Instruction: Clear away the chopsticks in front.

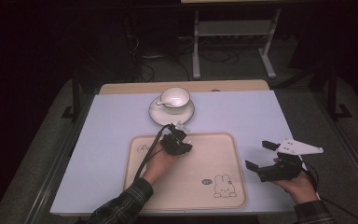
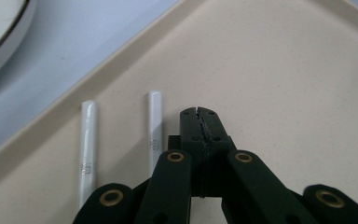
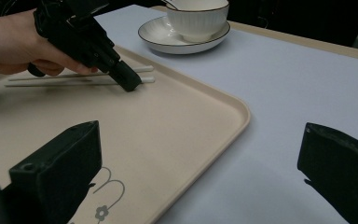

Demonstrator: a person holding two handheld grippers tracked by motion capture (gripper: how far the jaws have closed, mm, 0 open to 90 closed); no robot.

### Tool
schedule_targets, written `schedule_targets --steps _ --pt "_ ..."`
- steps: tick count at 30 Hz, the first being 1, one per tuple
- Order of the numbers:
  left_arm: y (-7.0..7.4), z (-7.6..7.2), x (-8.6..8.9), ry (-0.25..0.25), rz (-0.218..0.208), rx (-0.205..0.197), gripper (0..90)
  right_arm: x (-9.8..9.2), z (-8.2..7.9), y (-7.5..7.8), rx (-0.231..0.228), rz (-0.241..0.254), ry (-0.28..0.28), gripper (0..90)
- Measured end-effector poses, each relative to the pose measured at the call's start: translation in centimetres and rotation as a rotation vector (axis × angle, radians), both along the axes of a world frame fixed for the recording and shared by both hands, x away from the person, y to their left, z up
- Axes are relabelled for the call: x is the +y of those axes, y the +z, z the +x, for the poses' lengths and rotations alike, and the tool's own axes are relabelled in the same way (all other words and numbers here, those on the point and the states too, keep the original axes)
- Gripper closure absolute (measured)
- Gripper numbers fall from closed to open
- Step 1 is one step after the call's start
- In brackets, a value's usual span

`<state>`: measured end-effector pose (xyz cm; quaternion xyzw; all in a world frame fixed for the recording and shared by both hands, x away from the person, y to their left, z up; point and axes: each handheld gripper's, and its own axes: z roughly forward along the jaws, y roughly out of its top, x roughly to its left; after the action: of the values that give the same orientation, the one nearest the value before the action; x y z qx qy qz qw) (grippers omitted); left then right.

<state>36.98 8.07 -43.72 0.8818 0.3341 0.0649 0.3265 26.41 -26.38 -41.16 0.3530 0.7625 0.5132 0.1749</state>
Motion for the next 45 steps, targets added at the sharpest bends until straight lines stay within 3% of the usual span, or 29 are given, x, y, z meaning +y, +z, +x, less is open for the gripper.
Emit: schedule_targets --steps 13,23,33,45 --pt "0.0 1.2 3.2 0.081 -0.006 0.005 89.4 0.1 0.0 0.0 0.001 -0.004 0.001 0.0" --pt "0.2 1.0 5.3 0.098 0.016 0.014 89.4 0.1 0.0 0.0 -0.001 -0.004 0.000 0.0" --pt "0.4 0.1 8.1 0.133 0.024 0.027 89.3 0.1 -0.1 0.0 -0.001 -0.004 0.000 0.0" --pt "0.5 -2.3 12.1 0.175 0.025 0.048 89.2 0.1 -0.1 0.1 -0.002 -0.003 0.000 0.0"
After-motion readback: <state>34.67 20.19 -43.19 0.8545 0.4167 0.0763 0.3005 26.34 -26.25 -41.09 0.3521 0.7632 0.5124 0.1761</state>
